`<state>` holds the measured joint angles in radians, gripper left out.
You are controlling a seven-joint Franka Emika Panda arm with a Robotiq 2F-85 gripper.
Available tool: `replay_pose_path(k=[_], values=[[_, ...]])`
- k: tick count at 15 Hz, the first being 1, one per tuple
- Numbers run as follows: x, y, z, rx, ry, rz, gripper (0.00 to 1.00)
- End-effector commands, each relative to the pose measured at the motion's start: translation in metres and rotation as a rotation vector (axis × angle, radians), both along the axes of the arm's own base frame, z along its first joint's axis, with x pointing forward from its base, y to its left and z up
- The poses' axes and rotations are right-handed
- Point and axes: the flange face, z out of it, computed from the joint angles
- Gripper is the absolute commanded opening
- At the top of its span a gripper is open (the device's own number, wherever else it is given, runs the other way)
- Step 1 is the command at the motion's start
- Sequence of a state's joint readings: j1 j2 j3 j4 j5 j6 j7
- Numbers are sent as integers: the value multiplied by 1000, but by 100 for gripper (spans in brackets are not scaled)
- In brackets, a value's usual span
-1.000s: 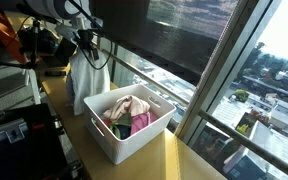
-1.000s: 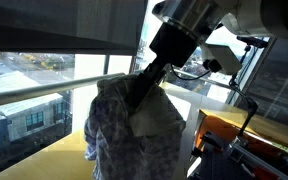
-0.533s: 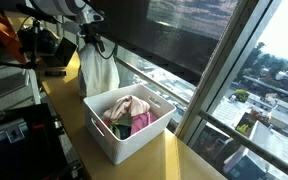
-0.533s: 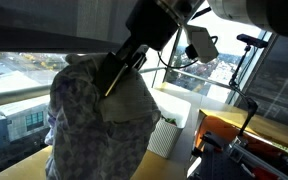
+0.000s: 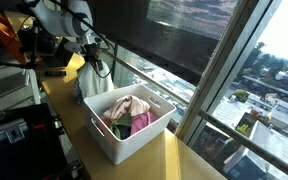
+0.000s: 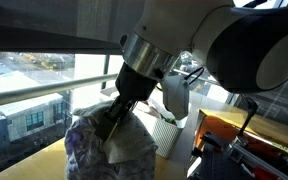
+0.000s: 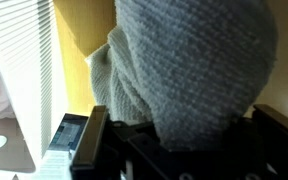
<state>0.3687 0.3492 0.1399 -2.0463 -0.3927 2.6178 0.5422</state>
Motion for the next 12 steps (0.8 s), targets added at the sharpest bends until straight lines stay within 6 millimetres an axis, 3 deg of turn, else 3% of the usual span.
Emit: replay_pose_path(k=[1,5,10,12], values=[[16,-3,29,10,-46,-20,31],[32,-39,70,20,-95,-55,58],[46,-109,110,42,-111,-143,96],[48,-134,120,49,-109,-179,100]])
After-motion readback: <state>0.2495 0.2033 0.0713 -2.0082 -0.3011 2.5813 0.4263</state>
